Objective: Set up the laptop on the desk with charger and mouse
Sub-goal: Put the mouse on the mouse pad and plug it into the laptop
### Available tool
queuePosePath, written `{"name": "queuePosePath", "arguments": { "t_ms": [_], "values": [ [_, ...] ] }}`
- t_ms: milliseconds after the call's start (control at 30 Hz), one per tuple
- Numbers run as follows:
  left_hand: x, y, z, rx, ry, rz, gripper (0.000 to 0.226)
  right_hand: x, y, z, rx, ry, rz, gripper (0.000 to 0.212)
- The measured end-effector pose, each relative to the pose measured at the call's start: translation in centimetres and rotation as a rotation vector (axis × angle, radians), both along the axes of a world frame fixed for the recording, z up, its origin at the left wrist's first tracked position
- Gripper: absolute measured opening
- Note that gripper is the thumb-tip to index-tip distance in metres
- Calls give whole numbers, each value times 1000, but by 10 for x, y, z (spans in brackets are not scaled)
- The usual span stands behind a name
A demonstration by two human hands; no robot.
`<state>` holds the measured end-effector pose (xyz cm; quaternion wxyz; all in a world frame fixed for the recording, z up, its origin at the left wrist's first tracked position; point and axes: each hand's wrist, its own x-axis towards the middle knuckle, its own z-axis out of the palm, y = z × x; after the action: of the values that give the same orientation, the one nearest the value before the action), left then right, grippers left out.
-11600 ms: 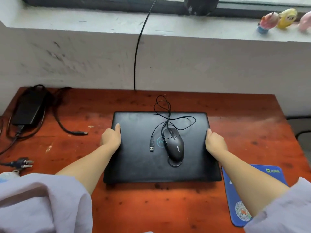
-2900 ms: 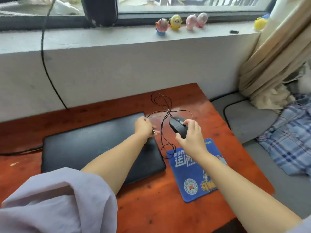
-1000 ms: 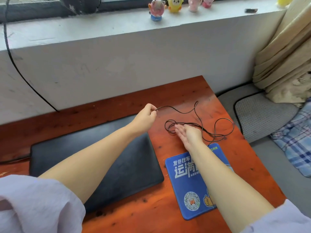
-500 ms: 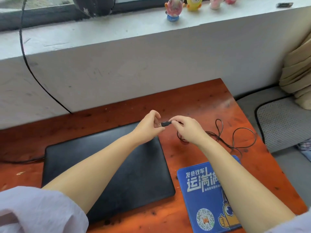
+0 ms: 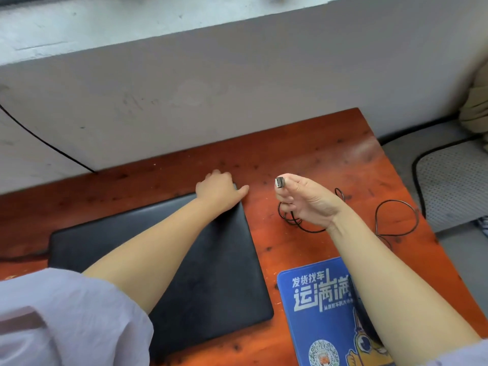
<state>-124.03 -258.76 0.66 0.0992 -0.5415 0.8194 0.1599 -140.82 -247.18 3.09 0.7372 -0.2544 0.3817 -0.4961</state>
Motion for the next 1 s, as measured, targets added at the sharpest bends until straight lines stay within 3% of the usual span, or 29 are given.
{"name": "queuePosePath", "arguments": {
  "t_ms": [100, 200, 400, 467, 567, 733, 1000],
  "values": [
    [-1, -4, 2, 76, 39, 27, 34, -3, 0, -1, -8, -15, -7, 10],
    [0, -8, 8, 153, 59, 55, 34, -9, -1, 2, 17, 97, -1, 11],
    [6, -10, 31, 128, 145, 37, 37, -1, -6, 22, 52, 732, 69, 16],
    [9, -6, 37, 73, 163, 28, 35, 6, -5, 24, 32, 832, 48, 18],
    [13, -2, 47, 16, 205, 24, 32, 16, -5, 23, 24, 881, 29, 15],
    [22, 0, 61, -44, 290, 2, 29, 38, -4, 25, 19, 734, 6, 34],
    [26, 3, 73, -81, 327, 31, 26, 51, -9, 36, -49, 879, -20, 31]
  ]
}}
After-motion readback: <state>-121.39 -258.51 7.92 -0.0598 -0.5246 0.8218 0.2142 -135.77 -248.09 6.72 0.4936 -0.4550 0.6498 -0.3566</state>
